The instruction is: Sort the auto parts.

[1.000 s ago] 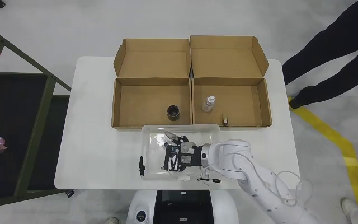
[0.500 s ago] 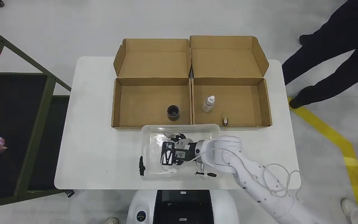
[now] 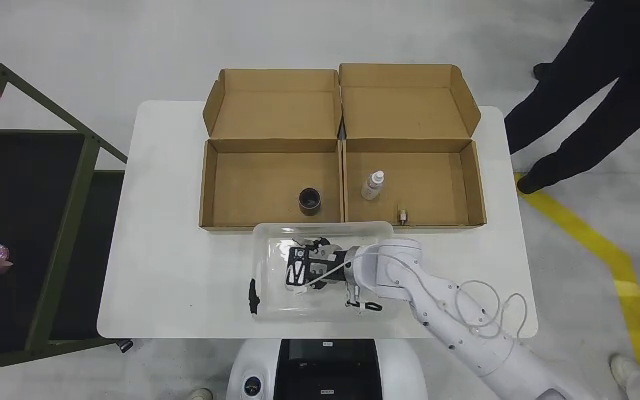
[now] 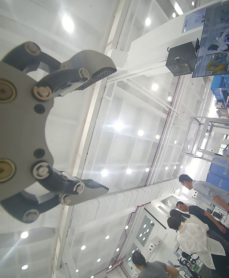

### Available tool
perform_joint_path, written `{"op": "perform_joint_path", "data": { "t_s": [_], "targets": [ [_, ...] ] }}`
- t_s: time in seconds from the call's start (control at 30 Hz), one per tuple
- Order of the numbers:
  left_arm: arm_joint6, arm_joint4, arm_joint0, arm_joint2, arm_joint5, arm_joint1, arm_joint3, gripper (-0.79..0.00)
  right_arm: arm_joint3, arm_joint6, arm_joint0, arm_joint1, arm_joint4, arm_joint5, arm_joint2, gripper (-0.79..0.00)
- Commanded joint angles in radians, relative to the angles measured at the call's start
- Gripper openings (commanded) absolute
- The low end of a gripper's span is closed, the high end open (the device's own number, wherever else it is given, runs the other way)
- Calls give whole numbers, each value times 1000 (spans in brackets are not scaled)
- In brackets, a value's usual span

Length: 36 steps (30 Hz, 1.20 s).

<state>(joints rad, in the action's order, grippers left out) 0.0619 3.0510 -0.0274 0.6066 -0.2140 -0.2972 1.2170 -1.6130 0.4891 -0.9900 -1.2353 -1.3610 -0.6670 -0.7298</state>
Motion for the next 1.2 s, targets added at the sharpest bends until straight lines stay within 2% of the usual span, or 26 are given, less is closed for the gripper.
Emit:
{"op": "perform_joint_path", "data": {
  "t_s": [0.0,0.03,0.23,0.33,0.5,0.8,1.17],
  "targets": [
    [0,0,0,0,0,0,0,0,8,1,4,-3,2,5,3,-342],
    [0,0,0,0,0,0,0,0,12,1,6,-4,4,8,4,-397],
    [0,0,0,0,0,0,0,0,23,11,15,-10,-8,17,10,-462],
    [0,0,0,0,0,0,0,0,29,5,17,-11,-8,20,7,-545],
    [0,0,0,0,0,0,0,0,23,0,16,-12,-13,15,4,-785],
    [0,0,0,0,0,0,0,0,-79,-9,-34,5,4,-23,-44,-785],
    [0,0,0,0,0,0,0,0,-280,-8,-131,39,101,-30,-179,-785]
  ]
}}
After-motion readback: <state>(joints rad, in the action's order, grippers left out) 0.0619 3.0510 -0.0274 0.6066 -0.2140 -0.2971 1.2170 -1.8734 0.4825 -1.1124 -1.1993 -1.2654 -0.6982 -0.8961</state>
